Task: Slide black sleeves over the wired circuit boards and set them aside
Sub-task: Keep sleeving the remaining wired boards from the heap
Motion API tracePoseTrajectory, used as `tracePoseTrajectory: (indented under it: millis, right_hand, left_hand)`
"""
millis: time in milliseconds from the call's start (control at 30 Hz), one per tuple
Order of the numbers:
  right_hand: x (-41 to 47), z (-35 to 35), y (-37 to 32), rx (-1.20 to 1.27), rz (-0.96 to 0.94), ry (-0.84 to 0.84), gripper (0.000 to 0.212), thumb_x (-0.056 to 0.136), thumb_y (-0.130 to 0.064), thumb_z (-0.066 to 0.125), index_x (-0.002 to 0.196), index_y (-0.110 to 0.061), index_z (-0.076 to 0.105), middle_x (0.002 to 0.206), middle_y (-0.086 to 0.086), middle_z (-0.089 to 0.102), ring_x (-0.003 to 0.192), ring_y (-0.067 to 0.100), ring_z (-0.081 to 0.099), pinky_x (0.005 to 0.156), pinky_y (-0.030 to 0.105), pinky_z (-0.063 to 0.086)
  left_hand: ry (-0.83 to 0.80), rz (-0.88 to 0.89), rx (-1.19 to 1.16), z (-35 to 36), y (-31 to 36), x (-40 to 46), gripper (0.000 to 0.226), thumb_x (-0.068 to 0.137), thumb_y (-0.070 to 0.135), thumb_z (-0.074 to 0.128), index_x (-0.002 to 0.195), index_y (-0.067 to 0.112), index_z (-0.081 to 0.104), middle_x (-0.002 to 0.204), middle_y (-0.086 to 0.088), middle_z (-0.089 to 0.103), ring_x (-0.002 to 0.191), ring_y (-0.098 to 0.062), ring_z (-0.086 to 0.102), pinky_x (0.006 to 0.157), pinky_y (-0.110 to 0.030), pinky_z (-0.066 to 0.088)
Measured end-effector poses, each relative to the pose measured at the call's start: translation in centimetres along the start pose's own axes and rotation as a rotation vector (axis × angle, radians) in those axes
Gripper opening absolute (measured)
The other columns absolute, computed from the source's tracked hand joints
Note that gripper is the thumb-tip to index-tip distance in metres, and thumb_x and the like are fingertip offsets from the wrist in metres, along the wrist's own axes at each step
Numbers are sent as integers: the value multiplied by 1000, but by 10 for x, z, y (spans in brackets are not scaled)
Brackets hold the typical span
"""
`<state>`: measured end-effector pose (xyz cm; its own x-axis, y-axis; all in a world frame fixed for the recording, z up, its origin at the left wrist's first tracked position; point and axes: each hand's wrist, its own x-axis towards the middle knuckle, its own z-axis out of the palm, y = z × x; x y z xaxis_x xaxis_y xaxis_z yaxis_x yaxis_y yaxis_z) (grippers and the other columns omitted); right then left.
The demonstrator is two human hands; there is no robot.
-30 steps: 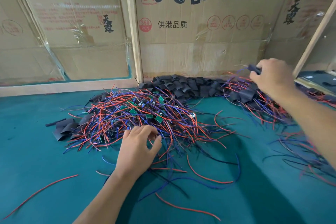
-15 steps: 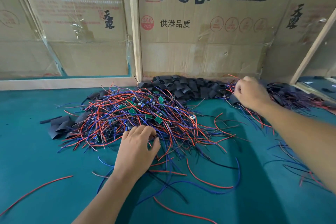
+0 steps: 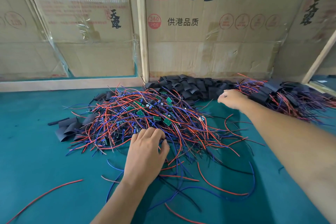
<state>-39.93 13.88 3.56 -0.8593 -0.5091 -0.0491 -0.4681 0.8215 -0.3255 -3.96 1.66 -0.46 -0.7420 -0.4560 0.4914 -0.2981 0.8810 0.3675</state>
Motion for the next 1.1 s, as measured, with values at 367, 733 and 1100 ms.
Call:
tracePoseTrajectory:
  millis: [367, 733, 1100]
  right_hand:
    - [-41, -25, -14, 262, -144, 214, 24, 94, -28, 61, 85, -9, 73, 117, 5, 66, 110, 30, 60, 93, 42, 45]
    - [-261, 30, -88, 547, -634, 18, 43, 90, -38, 60, 127, -17, 66, 132, -19, 52, 129, -2, 46, 108, 13, 30]
    - [-252, 59, -73, 1061, -486, 94, 24, 87, -24, 62, 108, -32, 71, 108, -9, 72, 107, 9, 66, 90, 19, 47]
  left_hand:
    - [-15, -14, 0, -2, 1, 0, 4, 95, 25, 61, 92, 22, 63, 87, 10, 60, 88, -18, 55, 84, -34, 41]
    - [-87, 60, 128, -13, 29, -4, 77, 74, 53, 50, 139, 13, 46, 109, 3, 68, 102, -26, 62, 86, -41, 46]
    - [39, 19, 80, -13, 48, -5, 24, 91, 36, 69, 81, 15, 63, 61, -3, 64, 57, -31, 60, 58, -35, 42]
